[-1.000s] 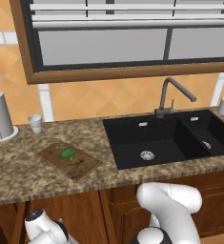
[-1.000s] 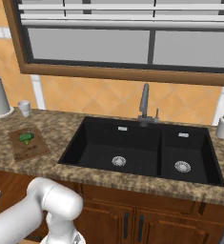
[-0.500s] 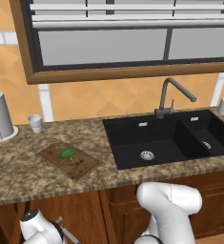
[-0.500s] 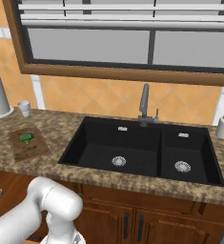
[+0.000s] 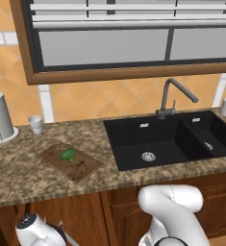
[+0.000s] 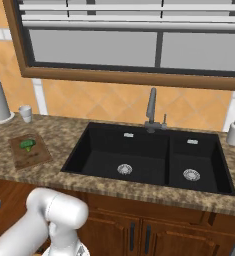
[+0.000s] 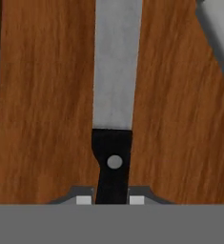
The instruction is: Place the appropriate cutting tool for cutting the broccoli skin on the cutting board.
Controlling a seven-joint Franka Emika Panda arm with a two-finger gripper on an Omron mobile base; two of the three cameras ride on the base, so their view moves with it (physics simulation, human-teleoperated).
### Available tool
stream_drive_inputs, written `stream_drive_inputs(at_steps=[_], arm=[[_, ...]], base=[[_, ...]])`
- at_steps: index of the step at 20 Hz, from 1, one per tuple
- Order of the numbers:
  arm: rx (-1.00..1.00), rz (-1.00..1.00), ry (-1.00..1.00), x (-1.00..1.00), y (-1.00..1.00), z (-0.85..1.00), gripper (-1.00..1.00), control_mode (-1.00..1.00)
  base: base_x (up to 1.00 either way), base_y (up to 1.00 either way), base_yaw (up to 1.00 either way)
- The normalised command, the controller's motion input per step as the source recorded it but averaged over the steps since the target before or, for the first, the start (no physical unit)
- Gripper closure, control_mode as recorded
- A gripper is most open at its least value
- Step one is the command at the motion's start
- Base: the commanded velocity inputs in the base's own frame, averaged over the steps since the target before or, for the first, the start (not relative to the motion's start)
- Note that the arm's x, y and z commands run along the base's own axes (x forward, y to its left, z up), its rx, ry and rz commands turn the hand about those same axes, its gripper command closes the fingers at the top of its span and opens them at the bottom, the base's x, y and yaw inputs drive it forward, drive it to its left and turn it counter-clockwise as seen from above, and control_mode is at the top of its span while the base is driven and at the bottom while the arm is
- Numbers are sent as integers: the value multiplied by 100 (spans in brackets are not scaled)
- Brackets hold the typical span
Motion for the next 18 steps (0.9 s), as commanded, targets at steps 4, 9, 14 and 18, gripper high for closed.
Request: stream_drive_inputs(at_steps=[4, 9, 14, 18], arm=[[2, -10, -12, -27, -5, 100, 100, -100], [2, -10, -10, -26, -2, 100, 100, -100], [3, -10, -10, -4, -26, 95, 100, -100], [7, -4, -12, 12, -61, 68, 100, -100]], base=[[0, 0, 0], [0, 0, 0], [0, 0, 0], [0, 0, 0]])
